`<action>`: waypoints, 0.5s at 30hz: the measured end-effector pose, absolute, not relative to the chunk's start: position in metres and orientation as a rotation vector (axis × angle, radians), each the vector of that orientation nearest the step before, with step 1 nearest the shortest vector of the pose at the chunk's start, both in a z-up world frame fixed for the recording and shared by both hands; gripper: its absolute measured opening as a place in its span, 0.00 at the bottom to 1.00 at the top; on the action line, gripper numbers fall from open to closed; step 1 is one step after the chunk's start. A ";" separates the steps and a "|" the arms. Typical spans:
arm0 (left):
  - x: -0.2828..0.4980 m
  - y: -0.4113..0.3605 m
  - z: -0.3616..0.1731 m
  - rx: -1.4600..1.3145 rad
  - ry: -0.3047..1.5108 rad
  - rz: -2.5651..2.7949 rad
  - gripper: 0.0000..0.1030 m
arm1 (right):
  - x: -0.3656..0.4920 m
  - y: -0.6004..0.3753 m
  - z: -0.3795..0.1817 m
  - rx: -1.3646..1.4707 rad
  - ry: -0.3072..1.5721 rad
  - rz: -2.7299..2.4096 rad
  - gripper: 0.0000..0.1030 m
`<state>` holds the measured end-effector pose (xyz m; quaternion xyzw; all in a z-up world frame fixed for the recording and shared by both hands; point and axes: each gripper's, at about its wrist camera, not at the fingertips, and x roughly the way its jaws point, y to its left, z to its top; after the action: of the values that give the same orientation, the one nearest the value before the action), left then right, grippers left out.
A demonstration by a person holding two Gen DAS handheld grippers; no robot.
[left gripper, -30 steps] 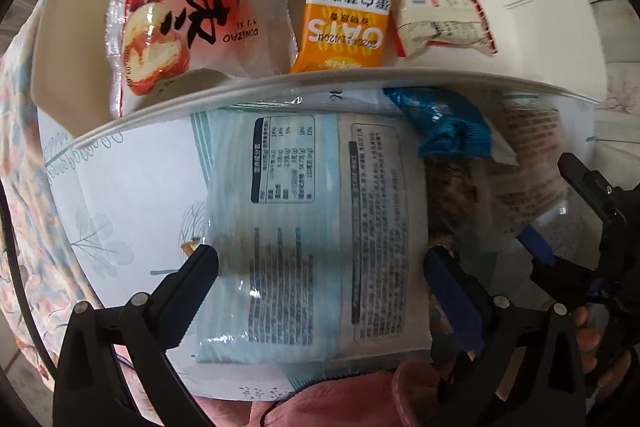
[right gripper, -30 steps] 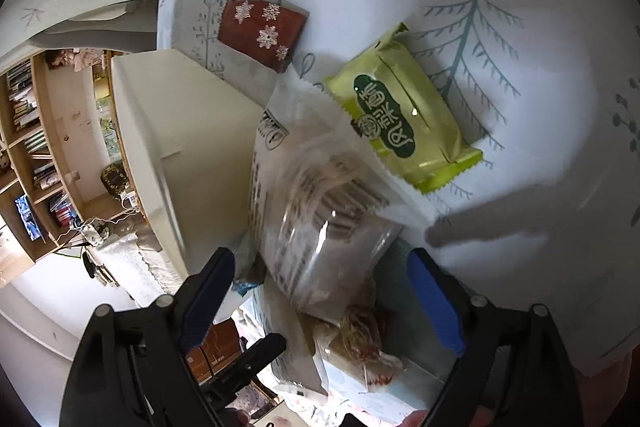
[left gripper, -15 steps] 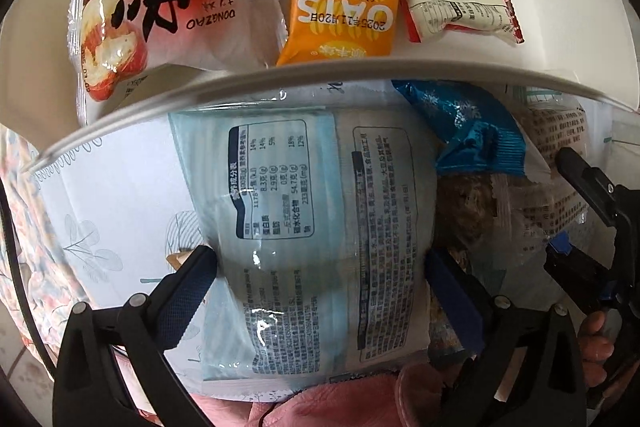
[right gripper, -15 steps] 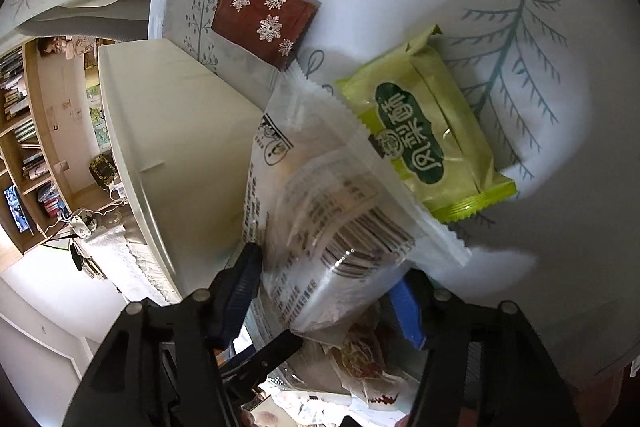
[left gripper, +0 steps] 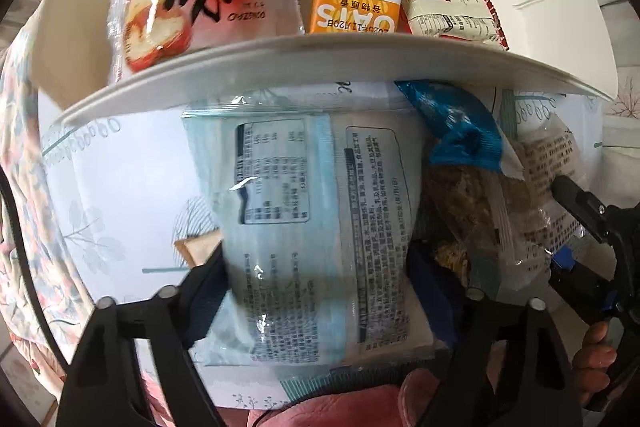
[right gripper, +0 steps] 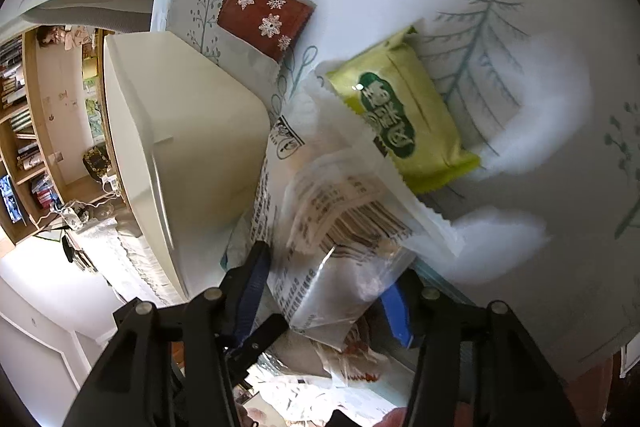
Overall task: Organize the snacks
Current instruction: 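Grasp the light-blue printed bag with the left tool while the right tool grasps the clear barcode bag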
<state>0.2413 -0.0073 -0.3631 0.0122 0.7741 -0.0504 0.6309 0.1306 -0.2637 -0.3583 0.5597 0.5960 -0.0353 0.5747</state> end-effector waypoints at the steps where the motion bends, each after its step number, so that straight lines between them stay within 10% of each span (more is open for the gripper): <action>1: 0.240 -0.006 -0.359 0.024 1.767 -0.114 0.70 | 0.128 -0.264 -0.356 1.301 1.402 -0.082 0.51; 15: 0.203 0.016 -0.333 -0.012 1.744 -0.113 0.60 | 0.102 -0.269 -0.312 1.232 1.358 -0.025 0.36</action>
<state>0.2034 0.0155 -0.3332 -0.0055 0.7651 -0.0497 0.6419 0.1021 -0.2691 -0.3123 0.5330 0.5880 -0.0109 0.6083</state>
